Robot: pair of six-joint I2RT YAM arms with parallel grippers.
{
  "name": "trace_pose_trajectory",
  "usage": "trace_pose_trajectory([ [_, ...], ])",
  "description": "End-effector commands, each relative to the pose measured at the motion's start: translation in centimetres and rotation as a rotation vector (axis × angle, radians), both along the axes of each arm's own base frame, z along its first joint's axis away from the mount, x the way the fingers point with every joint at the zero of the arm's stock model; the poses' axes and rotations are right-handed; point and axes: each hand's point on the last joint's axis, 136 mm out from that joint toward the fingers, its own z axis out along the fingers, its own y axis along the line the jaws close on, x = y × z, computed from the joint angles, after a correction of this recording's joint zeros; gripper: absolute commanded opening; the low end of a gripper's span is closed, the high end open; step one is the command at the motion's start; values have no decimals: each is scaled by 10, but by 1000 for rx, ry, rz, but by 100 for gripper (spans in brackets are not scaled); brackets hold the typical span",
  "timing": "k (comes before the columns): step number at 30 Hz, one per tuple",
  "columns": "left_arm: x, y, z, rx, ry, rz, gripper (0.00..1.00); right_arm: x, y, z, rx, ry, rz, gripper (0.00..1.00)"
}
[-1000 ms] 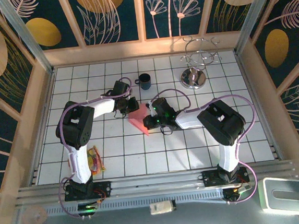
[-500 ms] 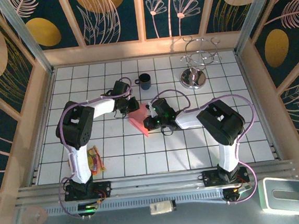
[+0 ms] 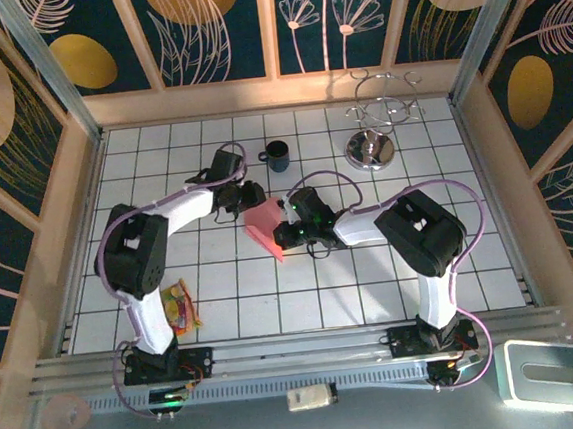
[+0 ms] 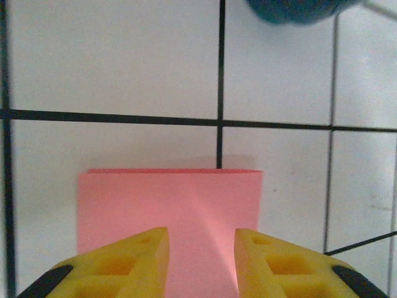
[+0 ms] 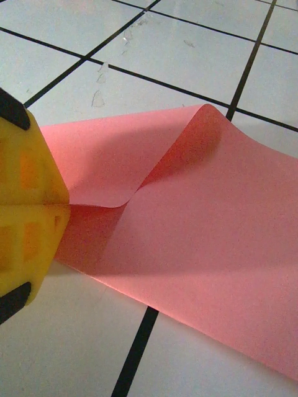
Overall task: Fold a paper plane with a square sheet of paper (pick it up from the middle)
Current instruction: Third fold the triangle at the center of the table.
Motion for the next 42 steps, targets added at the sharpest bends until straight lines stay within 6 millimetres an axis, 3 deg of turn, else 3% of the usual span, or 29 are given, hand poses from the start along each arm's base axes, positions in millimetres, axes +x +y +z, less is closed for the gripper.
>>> trace_pose_trajectory([
  [1, -10, 14, 17, 5, -29, 77, 34, -5, -3, -14, -41, 45, 7, 4],
  [4, -22, 18, 31, -53, -50, 115, 35, -4, -2, -13, -38, 47, 8, 4],
  [9, -54, 2, 32, -295, 4, 130, 26, -4, -1, -13, -39, 56, 8, 4],
  [16, -83, -9, 8, -360, 107, 114, 16, -6, -2, -17, -46, 69, 9, 4],
  [23, -88, -17, -11, -314, 157, 100, 12, -6, -3, -19, -54, 76, 5, 4],
  [42, -94, 5, -43, -164, 212, 169, 10, -6, -5, -27, -86, 91, 1, 4],
])
